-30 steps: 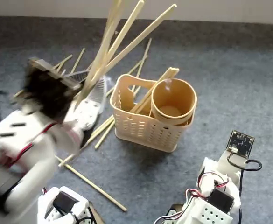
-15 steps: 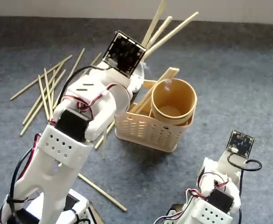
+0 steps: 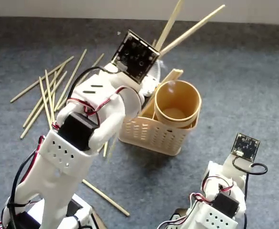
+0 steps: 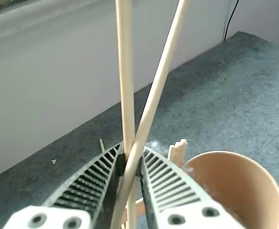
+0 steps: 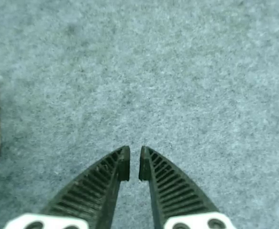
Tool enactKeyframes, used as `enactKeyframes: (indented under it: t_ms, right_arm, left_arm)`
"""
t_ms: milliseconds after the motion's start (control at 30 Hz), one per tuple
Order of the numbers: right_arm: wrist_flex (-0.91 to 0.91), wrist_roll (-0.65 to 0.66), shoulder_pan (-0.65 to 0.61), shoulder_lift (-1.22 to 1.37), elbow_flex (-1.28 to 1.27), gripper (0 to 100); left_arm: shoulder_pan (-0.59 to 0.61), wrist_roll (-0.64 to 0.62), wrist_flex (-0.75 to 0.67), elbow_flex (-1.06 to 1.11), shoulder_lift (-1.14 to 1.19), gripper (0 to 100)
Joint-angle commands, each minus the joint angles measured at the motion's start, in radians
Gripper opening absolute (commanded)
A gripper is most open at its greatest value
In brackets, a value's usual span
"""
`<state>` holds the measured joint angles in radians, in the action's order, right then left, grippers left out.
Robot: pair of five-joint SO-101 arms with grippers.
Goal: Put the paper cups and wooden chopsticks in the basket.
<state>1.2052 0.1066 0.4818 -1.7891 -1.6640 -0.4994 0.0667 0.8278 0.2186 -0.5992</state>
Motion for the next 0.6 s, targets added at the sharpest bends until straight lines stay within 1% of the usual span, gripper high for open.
enactKeyframes:
  t_ms: [0, 300, 567]
  right_arm:
    - [0.007, 0.006, -0.001, -0.004, -0.15, 5.6]
    - [0.007, 0.006, -0.001, -0.004, -0.15, 5.6]
    - [0.007, 0.006, -0.001, -0.004, -0.15, 5.6]
  left_arm:
    - [-0.022, -0.006, -0.046, -0.025, -0.001, 0]
    - [-0.022, -0.009, -0.052, -0.001, 0.001, 0]
    - [-0.015, -0.009, -0.077, 0.189, 0.001, 0]
